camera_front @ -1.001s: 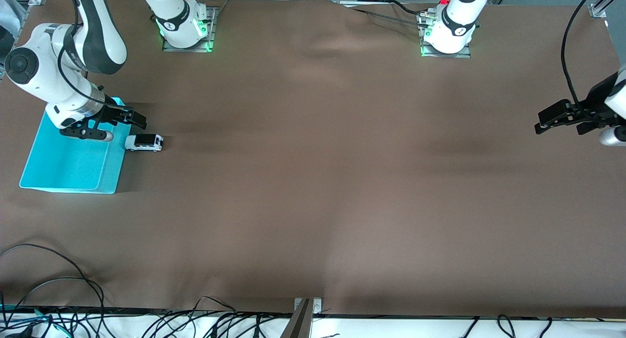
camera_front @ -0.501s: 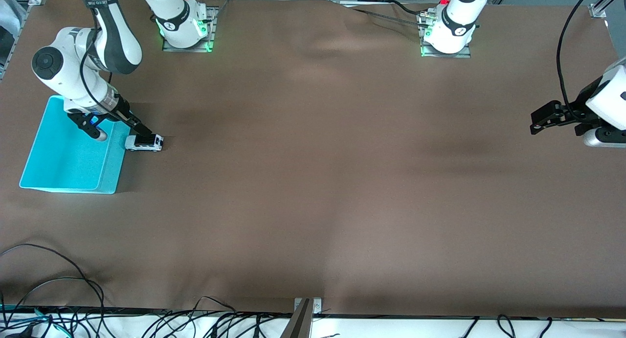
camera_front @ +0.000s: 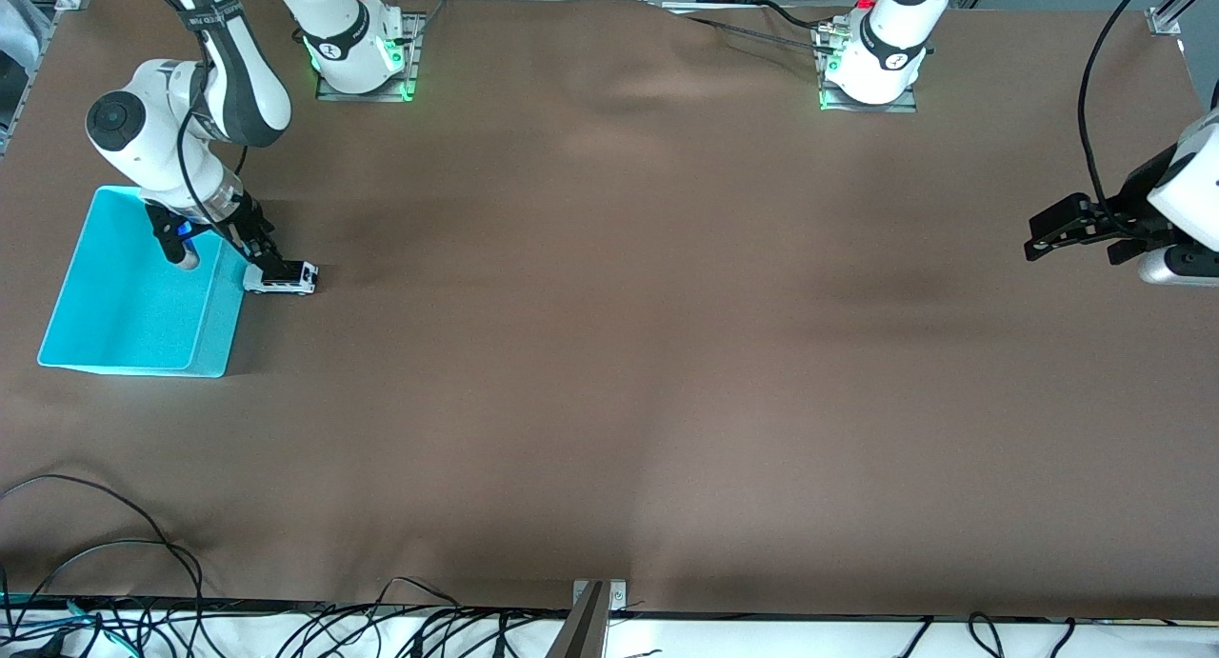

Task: Wind and store white jeep toy

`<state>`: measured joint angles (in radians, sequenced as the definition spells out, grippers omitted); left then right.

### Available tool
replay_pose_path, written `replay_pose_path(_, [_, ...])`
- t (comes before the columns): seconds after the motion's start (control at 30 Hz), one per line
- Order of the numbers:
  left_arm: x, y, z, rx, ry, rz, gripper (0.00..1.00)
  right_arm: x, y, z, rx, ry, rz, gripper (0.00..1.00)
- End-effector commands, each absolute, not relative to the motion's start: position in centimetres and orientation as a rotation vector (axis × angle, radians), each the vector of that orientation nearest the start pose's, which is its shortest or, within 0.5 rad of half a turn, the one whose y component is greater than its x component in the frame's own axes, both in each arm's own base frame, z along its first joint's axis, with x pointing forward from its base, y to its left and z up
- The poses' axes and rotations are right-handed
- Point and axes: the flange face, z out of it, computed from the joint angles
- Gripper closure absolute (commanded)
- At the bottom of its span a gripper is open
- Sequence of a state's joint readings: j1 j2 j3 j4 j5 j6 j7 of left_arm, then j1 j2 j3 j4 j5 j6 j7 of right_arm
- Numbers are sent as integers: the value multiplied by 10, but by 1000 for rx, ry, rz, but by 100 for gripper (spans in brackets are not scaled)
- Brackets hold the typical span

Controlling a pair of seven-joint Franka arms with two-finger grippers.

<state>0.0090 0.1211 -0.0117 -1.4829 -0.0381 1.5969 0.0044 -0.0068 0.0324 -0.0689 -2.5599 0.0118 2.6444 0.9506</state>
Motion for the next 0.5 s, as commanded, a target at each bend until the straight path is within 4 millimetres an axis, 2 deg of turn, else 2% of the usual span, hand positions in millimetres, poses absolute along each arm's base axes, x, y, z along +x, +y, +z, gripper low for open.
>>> replay_pose_path(0.0, [591,-5,607,-3206,20,4,0,456,-38,251,-2588,1704,-115,0])
replay_pose_path(0.27, [591,-10,606,-3202,43,7,0,458,-46,232,-2459,1868,-139,0])
replay_pose_path(0.47, [592,-9,605,-3200,40,9,0,456,-53,223,-2441,1904,-127,0])
